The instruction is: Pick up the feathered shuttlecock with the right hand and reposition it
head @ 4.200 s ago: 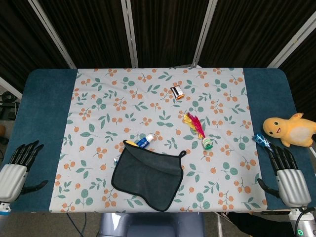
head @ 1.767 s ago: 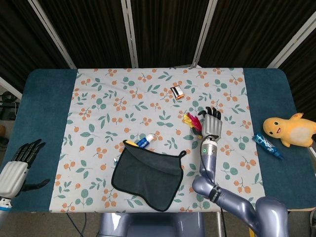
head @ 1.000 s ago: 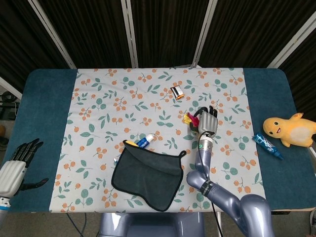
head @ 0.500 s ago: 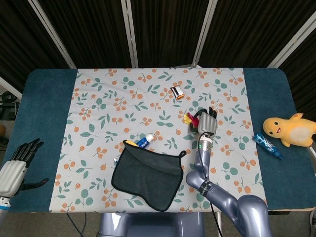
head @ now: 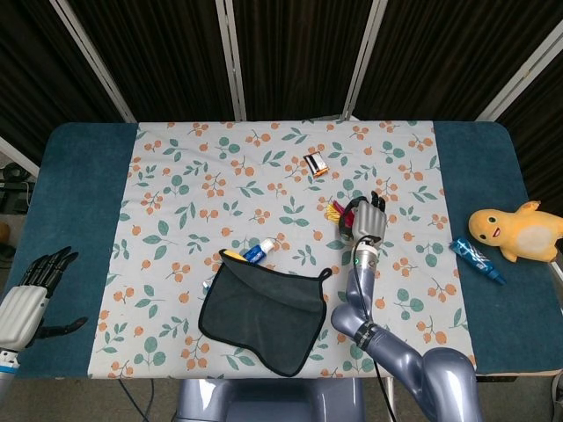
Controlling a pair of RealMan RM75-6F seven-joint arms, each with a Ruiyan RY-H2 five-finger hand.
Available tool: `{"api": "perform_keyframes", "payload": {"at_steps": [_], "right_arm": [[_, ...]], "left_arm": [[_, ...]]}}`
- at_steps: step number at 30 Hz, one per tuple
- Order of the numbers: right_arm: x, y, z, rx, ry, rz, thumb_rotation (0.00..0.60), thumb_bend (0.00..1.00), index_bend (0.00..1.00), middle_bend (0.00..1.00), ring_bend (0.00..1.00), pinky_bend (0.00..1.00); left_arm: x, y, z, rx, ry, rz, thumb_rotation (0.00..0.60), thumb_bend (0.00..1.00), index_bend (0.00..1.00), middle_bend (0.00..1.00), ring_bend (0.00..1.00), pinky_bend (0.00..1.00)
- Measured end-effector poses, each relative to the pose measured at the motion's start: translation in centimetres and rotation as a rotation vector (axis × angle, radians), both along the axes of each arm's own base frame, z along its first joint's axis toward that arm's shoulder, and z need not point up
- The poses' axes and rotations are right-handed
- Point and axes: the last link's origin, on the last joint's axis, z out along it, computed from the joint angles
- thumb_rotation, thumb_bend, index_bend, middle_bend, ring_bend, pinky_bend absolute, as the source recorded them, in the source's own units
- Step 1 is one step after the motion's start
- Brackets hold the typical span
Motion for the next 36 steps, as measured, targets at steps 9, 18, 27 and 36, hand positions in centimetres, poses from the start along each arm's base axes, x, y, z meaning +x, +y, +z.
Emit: {"api": "perform_keyframes", "payload": {"at_steps": [9,18,27,36], "right_arm": [[0.2,0.1,0.3,-0.010,-0.003,0.006,0.600,0.38,0.57,0.29,0.00,0.00],[0.7,0.2,0.9,-0.023,-0.008,0.022,0.600,0.38,0.57,0.29,0.00,0.00],[2.2,1.0,3.0,-0.059,-0.062,0.064,0.600,0.38,0.58,0.30,0.00,0.00],[3.4,3.4,7.0,-0.100,-0.131,0.107,0.600,0.38,0.59,0.31,0.00,0.00]], "left_arm": [[0.0,0.0,0.0,-0.002,-0.005,0.001,0.597,0.18,0.00,0.00,0.00,0.00],[0.0,0.0,0.0,-0.001,-0.005,0.002,0.597,0.18,0.00,0.00,0.00,0.00],[0.1,0.0,-0.1,-0.004,0.000,0.001,0.600,0.18,0.00,0.00,0.00,0.00],[0.3,-0.1,-0.3,0.001,0.017,-0.010,0.598,0.18,0.00,0.00,0.00,0.00]]}}
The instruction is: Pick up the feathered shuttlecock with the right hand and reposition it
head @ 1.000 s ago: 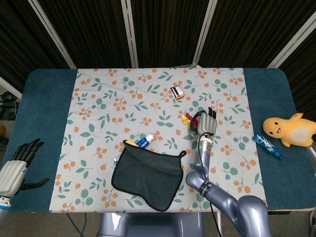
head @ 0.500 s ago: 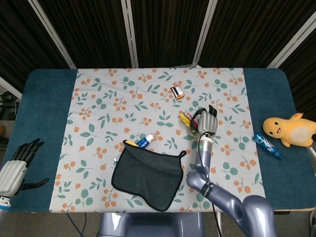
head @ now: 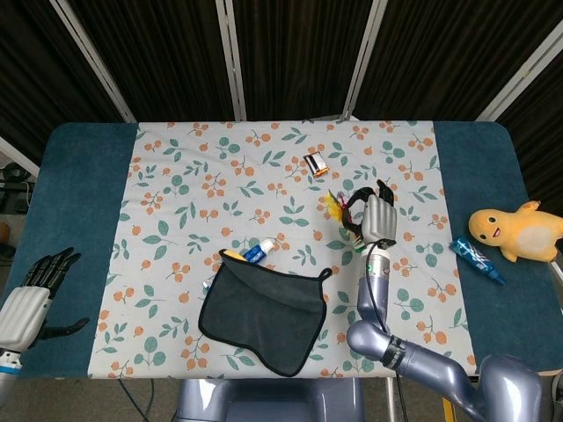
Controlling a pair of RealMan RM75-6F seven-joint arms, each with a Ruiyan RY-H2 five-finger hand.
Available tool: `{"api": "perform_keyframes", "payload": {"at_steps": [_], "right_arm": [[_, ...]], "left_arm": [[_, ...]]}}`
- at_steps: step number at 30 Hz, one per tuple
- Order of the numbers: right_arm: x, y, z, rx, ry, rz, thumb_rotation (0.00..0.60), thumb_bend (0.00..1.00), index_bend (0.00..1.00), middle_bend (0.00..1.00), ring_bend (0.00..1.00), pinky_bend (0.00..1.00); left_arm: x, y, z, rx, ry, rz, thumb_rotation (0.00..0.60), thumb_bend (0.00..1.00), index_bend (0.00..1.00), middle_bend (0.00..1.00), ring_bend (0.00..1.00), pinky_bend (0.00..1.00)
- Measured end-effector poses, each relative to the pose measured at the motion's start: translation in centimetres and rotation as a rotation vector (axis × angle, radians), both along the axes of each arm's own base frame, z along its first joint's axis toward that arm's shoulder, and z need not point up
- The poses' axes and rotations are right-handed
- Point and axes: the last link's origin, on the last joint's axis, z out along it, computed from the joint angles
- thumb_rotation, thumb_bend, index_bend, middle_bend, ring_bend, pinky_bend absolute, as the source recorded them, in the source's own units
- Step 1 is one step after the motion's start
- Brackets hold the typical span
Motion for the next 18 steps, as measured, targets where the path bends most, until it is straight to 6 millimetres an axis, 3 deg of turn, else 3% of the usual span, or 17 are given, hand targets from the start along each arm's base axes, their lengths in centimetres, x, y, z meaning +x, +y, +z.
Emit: {"api": "perform_keyframes", "payload": {"at_steps": [10,18], "right_arm": [[-0.3,4.7,5.2,-0.007,-0.080,0.001,0.600,0.38,0.59,0.31,0.00,0.00],[-2.3,7.4,6.4,0.004,-0.101,-0.043,0.600,0.38,0.59,0.31,0.00,0.00]], "left_arm": [[0.1,-0.1,-0.2,0.009,0.022,-0.010,0.598,0.18,0.00,0.00,0.00,0.00],[0.1,-0.2,-0.3,0.011,0.034,-0.010,0.599,0.18,0.00,0.00,0.00,0.00]]}}
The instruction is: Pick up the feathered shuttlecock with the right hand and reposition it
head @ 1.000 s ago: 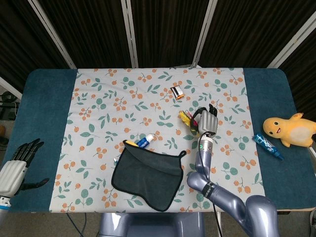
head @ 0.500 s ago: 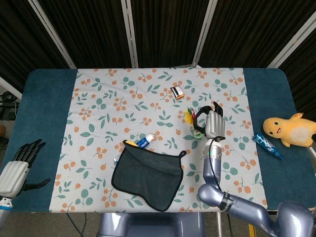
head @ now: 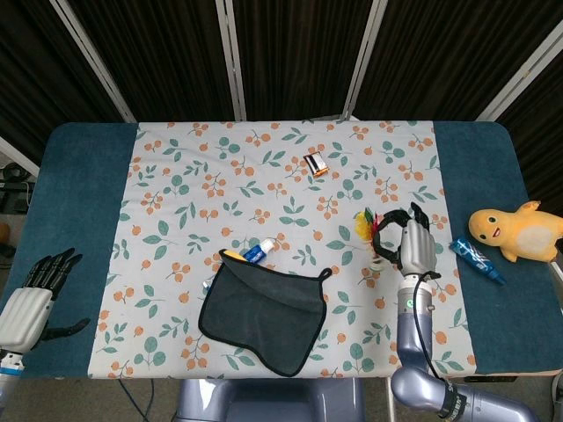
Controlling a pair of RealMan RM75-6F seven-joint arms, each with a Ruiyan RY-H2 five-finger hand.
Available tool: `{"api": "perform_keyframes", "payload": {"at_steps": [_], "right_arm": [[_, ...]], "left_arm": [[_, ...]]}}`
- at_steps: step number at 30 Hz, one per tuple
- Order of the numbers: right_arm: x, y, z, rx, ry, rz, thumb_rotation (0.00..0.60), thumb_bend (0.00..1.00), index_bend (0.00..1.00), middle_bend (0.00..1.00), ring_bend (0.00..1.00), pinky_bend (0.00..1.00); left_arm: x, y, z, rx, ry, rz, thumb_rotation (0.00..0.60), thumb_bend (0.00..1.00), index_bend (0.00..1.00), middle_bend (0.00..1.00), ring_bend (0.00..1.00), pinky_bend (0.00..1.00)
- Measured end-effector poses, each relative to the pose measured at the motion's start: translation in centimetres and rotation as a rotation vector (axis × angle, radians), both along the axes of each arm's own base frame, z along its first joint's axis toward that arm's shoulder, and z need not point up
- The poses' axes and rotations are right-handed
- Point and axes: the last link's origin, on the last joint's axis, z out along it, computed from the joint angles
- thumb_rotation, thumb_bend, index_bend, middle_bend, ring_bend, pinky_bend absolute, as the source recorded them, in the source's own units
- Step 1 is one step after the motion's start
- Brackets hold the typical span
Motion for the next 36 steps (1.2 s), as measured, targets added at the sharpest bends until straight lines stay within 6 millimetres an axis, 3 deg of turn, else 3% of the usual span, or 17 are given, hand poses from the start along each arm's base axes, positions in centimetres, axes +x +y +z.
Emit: {"api": "perform_keyframes", "payload": {"at_steps": [10,36], "right_arm": [[-1.7,1.7,-0.2,0.011,-0.022,-0.038,0.600,0.38,0.59,0.31,0.00,0.00],[-4.1,2.2,-0.3,0.009,-0.024,-0.090,0.600,0.38,0.59,0.31,0.00,0.00]], "left_arm": [[0.0,-0.1,0.0,0.005,0.006,-0.004,0.599,0.18,0.00,0.00,0.00,0.00],[0.0,-0.1,0.0,-0.001,0.002,0.004,0.597,0.18,0.00,0.00,0.00,0.00]]}}
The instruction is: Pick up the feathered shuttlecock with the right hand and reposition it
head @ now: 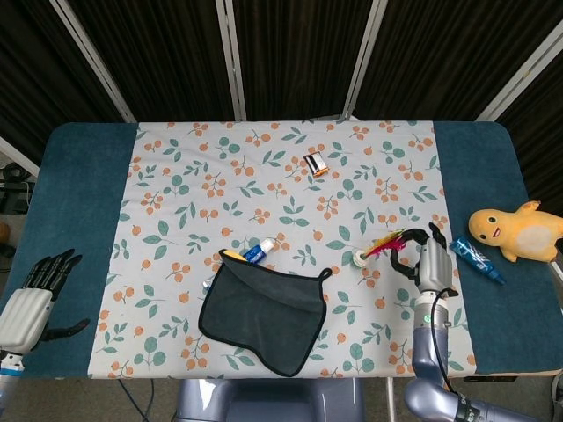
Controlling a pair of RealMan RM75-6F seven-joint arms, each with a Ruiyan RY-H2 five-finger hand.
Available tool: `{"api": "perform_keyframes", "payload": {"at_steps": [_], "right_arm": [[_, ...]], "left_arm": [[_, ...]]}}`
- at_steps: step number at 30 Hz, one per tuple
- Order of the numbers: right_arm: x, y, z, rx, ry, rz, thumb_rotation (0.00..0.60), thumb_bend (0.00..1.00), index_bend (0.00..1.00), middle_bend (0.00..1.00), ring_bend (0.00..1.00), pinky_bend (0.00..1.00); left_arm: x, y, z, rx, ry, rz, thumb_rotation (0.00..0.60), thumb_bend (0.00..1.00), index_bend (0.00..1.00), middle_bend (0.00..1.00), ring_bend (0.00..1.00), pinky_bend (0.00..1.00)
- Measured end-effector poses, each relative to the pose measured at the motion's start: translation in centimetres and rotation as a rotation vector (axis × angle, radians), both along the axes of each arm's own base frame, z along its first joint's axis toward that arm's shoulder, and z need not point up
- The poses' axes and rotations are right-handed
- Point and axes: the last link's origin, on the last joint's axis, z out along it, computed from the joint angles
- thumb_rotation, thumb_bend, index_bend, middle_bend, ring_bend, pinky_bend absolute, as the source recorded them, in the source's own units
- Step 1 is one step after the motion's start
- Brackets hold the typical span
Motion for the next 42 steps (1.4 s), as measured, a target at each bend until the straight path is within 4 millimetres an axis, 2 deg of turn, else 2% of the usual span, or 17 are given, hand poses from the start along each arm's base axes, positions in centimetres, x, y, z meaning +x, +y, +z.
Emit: {"api": "perform_keyframes", "payload": {"at_steps": [29,38,42], "right_arm": [[-1.0,0.7,0.4,0.009,0.008,-0.038,0.600,0.38,0.57,0.30,0.00,0.00],[-1.6,1.6,1.6,0.006,0.022,-0.047,0.600,0.38,0.42,0.23,0.00,0.00],[-1.9,2.2,2.0,0.011,0.038,-0.040,0.600,0.36,0.32,0.17,0.00,0.00]], "left_arm": [[0.0,0.0,0.0,0.000,-0.001,0.003,0.599,0.18,0.00,0.00,0.00,0.00],[0.0,0.0,0.0,0.001,-0.001,0.001,0.598,0.18,0.00,0.00,0.00,0.00],[0.0,-0.1,0.0,0.002,0.000,0.001,0.599,0.18,0.00,0.00,0.00,0.00]]}}
